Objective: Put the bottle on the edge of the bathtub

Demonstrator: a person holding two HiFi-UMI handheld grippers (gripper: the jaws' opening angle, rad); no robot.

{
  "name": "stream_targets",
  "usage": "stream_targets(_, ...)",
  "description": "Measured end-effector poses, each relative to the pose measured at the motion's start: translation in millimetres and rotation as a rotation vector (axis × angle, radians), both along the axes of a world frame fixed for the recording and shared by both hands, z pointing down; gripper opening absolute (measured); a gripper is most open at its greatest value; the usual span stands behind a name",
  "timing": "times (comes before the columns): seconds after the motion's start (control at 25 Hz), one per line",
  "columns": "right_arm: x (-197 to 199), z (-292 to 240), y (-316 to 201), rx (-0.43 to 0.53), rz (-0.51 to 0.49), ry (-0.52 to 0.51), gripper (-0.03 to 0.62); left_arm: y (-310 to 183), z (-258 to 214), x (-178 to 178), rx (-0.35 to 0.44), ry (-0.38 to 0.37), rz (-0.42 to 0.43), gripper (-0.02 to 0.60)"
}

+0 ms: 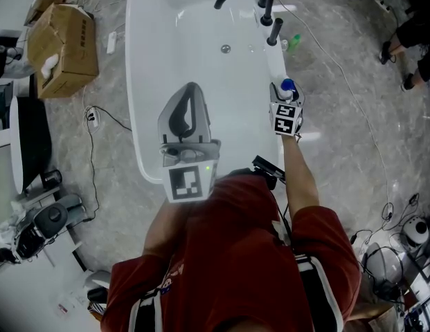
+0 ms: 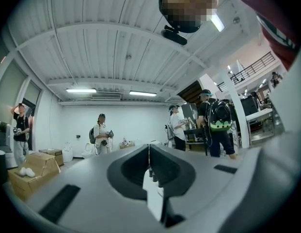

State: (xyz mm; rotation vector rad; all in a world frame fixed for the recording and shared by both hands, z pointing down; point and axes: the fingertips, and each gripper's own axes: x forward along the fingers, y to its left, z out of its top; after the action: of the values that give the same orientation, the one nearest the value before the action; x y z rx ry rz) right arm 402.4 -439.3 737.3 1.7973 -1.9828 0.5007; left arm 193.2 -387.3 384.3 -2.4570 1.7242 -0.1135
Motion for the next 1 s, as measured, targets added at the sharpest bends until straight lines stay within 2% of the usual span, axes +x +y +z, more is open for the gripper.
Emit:
stream_targets(0.28,3.0,0.8,1.5,-0.009,0.004,-0.002,0.344,-0.2,-1.1,4.8,0.006,0.005,0.009,0.017)
stream_targets(0.64,2.2,-6.5,7.6,-0.005,-0.001,-0.012,0.360,1.7,-2.3,6.9,0.012,0.025,0.021,0.016)
stream_targets(0.84,-5.7,-10.3,20.3,-0.020,-0.038,-0.013,0.374,5.0,-7.4,11.5,0.024,0.046,0.035,0.016)
stream_targets(1.0,-4.1,-24.2,33.9,-0.004,-0.017,-0.040,0.388,8.4,-10.2,18.5,0.033,0.058,0.057,0.017)
